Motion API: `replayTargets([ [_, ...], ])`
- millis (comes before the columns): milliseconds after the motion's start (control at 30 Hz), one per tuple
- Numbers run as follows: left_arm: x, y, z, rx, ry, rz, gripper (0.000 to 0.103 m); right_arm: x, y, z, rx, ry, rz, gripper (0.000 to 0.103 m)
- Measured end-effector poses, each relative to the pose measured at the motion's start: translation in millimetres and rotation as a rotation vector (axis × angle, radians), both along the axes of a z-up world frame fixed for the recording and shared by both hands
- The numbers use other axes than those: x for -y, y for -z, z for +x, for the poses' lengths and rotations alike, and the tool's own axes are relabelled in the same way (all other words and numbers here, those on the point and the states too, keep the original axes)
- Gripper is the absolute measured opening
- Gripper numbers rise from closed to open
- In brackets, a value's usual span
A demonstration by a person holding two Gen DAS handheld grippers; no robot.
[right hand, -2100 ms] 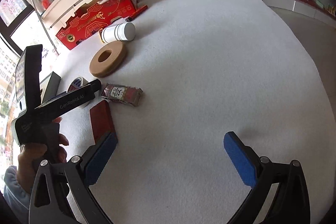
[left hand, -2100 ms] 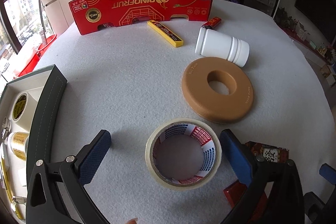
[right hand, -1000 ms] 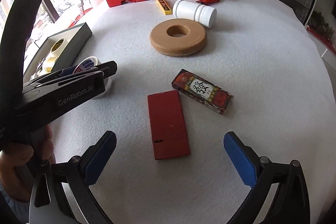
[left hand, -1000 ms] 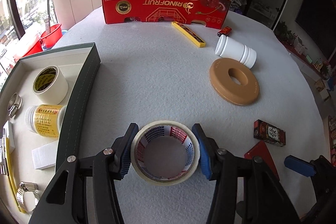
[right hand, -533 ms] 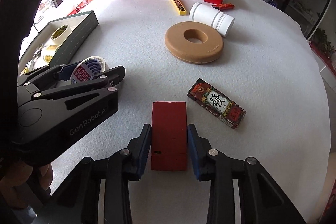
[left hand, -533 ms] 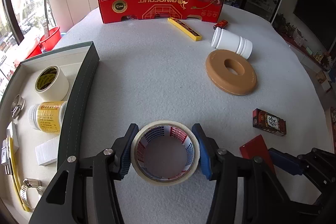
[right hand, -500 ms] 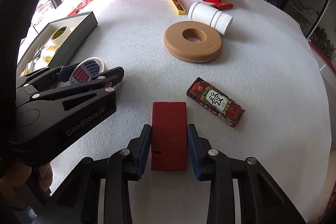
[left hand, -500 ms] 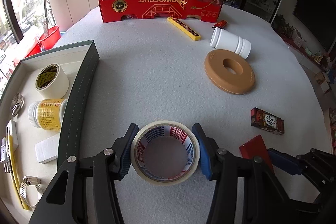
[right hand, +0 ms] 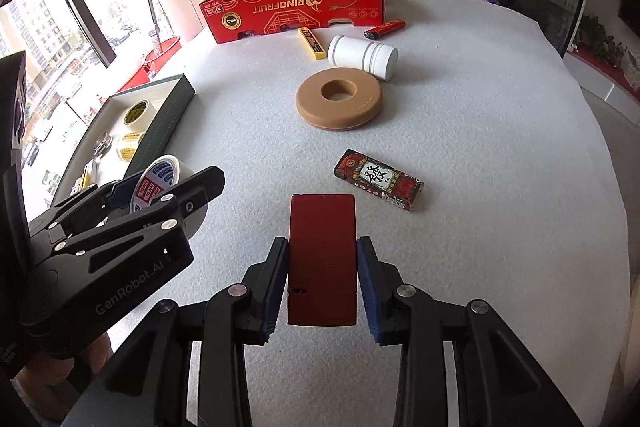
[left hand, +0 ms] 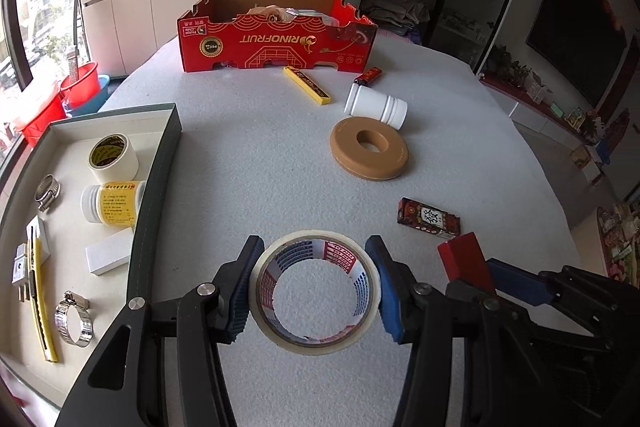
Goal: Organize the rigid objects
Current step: 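Carry the tape roll in left tool while right tool carries the red block to the tray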
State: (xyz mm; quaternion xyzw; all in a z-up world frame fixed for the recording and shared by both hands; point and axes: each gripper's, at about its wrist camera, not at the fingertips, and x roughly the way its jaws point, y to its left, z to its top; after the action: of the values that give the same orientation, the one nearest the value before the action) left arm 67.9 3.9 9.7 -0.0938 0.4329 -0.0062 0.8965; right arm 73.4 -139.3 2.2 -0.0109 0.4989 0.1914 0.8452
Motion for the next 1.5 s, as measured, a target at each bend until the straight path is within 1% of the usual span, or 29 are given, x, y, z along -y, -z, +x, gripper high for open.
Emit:
replayTargets([
  [200, -2.7, -36.2, -22.0, 0.072, 0.009, -0.053, 0.056, 5.7, -30.5, -14.1, 0.068, 0.015, 0.051, 0.035],
  [433, -23.6, -85.5, -48.6, 0.182, -0.015, -0.078, 0.056, -8.3, -78.6, -27.8, 0.17, -0.037, 0.099, 0.035],
  [600, -59.2, -123.4, -70.9, 0.268, -0.084, -0.086, 0.056, -34.2, -109.0, -30.6, 0.224, -0.105, 0.152, 0.035],
  [833, -121.0, -175.0, -109.3, 0.382, -0.21, -0.101, 0.056, -88.3, -147.7, -33.1, 0.281, -0.243, 0.223, 0.035],
  [933, -145.3, -195.5, -126.2, 0.433, -0.258, -0.071, 0.056, -109.2, -166.3, -38.5, 0.311, -0.298, 0.255, 0.036],
  [1033, -165.8, -208.0, -140.5, 0.47, -0.31, -0.016, 0.056, -127.7, -180.6, -44.0, 0.336, -0.347, 0.281, 0.036],
  [1133, -185.6, -206.1, -147.4, 0.46, -0.36, 0.045, 0.056, -145.6, -187.4, -50.4, 0.346, -0.39, 0.297, 0.036],
  [1200, -198.2, -196.1, -150.4, 0.434, -0.402, 0.083, 0.056, -157.6, -187.1, -52.9, 0.343, -0.418, 0.298, 0.036],
  [1233, -204.6, -189.2, -151.4, 0.417, -0.419, 0.084, 0.056, -162.5, -185.4, -54.5, 0.34, -0.429, 0.297, 0.036],
  [1333, -220.1, -162.9, -153.2, 0.359, -0.458, 0.056, 0.056, -179.7, -173.5, -56.5, 0.325, -0.459, 0.277, 0.036],
  [1500, -231.4, -119.6, -155.7, 0.271, -0.493, 0.022, 0.056, -200.9, -146.0, -54.7, 0.263, -0.485, 0.242, 0.036],
])
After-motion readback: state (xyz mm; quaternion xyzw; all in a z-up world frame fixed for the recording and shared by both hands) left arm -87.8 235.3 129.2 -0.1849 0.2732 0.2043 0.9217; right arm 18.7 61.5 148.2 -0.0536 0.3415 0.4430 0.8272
